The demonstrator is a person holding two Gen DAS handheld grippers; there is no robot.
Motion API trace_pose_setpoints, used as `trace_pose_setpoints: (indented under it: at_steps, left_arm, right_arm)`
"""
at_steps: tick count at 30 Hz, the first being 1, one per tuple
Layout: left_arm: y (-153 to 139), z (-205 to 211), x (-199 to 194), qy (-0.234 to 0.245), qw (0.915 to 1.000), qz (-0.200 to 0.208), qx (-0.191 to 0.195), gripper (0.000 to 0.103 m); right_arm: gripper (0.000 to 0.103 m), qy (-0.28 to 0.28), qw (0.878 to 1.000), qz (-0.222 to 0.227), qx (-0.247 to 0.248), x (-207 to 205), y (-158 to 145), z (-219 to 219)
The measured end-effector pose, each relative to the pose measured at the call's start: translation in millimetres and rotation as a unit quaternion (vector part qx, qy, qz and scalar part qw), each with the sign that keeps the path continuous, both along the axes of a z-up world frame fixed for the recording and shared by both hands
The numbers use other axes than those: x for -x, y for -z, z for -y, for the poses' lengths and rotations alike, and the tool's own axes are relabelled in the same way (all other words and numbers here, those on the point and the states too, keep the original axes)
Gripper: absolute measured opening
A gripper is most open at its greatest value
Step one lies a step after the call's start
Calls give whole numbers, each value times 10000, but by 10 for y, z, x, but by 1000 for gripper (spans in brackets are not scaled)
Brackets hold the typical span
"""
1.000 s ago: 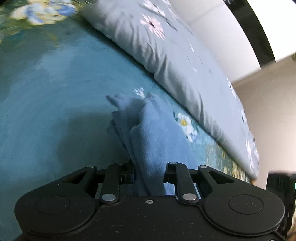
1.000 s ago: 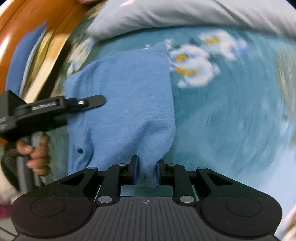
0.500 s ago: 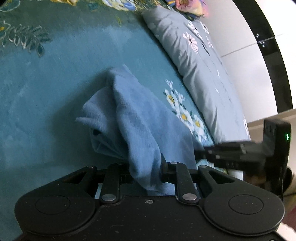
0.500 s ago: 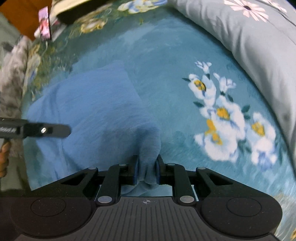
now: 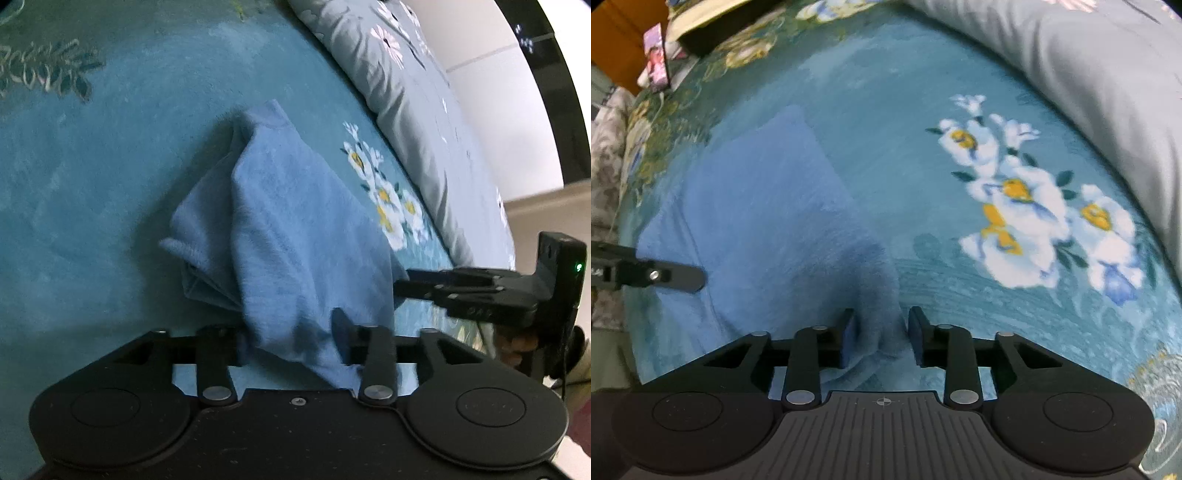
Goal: Fold clothes
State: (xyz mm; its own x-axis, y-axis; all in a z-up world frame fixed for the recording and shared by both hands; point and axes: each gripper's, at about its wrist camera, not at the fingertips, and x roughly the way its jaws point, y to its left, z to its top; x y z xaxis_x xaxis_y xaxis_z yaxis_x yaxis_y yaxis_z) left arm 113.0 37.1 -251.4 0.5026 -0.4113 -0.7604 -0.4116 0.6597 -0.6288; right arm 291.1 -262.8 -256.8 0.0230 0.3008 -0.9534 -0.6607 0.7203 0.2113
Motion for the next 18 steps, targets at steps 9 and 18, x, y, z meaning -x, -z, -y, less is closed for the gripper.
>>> trace_pose_setpoints:
  at_steps: [9,18]
  left_arm:
    - [-323,-312,-62,297,9988,-110,-362,51]
    - [-244,-221,-428,984,9936,-180,-524,49]
  right_arm:
    - [43,2794,9551,-32,-989,510,-131,692]
    - [41,4719,8558,-937,-1900,1189,244,682]
